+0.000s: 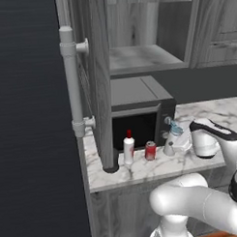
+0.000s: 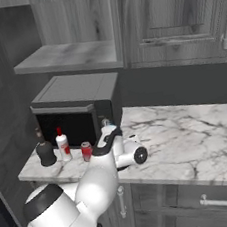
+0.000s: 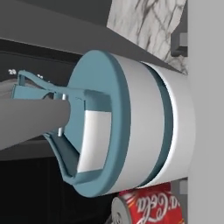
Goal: Sort all alcoholic drinks to one cabinet, and non-alcoholic drinks to the other.
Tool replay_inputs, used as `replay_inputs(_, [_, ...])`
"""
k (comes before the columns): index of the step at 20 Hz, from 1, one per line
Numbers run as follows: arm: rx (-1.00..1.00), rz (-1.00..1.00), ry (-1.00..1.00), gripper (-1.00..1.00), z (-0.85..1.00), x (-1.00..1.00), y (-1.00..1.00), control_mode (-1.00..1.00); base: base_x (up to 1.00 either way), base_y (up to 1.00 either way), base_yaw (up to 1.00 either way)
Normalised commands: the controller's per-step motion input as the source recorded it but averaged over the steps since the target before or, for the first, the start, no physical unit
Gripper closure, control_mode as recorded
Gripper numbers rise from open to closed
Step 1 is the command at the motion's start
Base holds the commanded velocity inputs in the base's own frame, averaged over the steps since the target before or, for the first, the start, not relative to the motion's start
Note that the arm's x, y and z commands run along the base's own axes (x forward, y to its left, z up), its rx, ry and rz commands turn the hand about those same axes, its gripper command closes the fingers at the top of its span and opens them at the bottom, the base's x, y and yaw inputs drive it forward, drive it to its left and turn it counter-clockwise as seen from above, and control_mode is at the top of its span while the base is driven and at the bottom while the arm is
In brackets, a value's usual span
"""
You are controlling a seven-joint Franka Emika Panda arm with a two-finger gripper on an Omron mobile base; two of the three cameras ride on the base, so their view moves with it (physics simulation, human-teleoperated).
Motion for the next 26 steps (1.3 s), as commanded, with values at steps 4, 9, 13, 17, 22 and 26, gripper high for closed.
replay_inputs(4, [0.00, 0.01, 0.01, 1.00, -0.19, 0.16, 0.20, -1.00, 0.00, 0.00, 0.00])
replay_inputs(9, [-0.03, 0.01, 0.02, 1.00, -0.03, 0.03, 0.08, -1.00, 0.00, 0.00, 0.00])
replay_inputs(13, [0.00, 0.00, 0.00, 1.00, 0.03, 0.01, 0.16, -1.00, 0.00, 0.00, 0.00])
replay_inputs(17, [-0.02, -0.04, -0.02, 1.00, 0.18, -0.01, 0.18, -1.00, 0.00, 0.00, 0.00])
replay_inputs(22, [-0.06, -0.06, -0.02, 1.00, 0.41, -0.12, 0.08, -1.00, 0.00, 0.00, 0.00])
replay_inputs(26, [-0.06, -0.09, 0.00, 1.00, 0.61, -0.21, 0.00, -1.00, 0.00, 0.00, 0.00])
